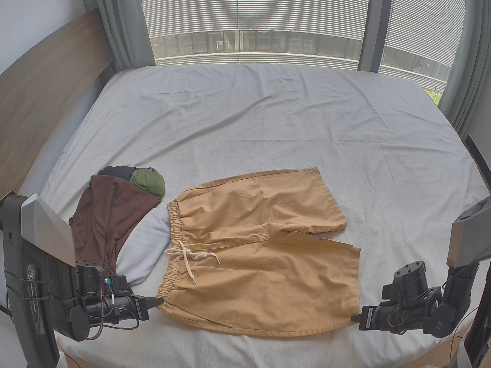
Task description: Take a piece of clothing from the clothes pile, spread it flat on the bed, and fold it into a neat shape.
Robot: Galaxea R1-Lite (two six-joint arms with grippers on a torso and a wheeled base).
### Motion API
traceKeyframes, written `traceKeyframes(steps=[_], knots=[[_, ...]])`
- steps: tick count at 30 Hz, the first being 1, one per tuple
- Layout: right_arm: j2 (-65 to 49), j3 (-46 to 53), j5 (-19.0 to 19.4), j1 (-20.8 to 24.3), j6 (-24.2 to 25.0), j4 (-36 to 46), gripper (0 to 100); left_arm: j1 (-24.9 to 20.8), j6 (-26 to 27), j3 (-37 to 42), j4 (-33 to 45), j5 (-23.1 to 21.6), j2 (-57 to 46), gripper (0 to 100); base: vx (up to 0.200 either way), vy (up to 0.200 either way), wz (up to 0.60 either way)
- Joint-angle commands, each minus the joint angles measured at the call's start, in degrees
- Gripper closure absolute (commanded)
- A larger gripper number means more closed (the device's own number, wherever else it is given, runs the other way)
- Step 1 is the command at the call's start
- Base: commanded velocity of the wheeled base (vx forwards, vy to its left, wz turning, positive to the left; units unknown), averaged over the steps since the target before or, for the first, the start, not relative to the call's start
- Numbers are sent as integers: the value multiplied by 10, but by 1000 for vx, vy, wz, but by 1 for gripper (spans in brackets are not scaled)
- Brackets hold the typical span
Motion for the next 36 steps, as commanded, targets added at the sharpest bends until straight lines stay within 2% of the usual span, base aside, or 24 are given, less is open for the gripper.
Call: traceKeyframes(steps=[1,4,9,20,29,36], knots=[[-15,14,2,2,1,-23,100,16,-3,-4,-1,-22,-30,100,0,0,0],[-32,14,6,1,2,-30,100,22,-10,-9,-1,-38,-53,100,0,0,0],[-70,7,7,1,5,-31,100,18,-28,-26,-1,-39,-66,100,0,0,0],[-137,-30,7,-6,22,-29,100,15,-29,-46,-2,-39,-69,100,0,0,0],[-153,-68,7,-7,32,-29,100,15,-87,-66,-2,-37,-105,100,0,0,0],[-160,-105,7,-11,33,-18,100,-1,-108,-98,-2,-32,-126,100,0,0,0]])
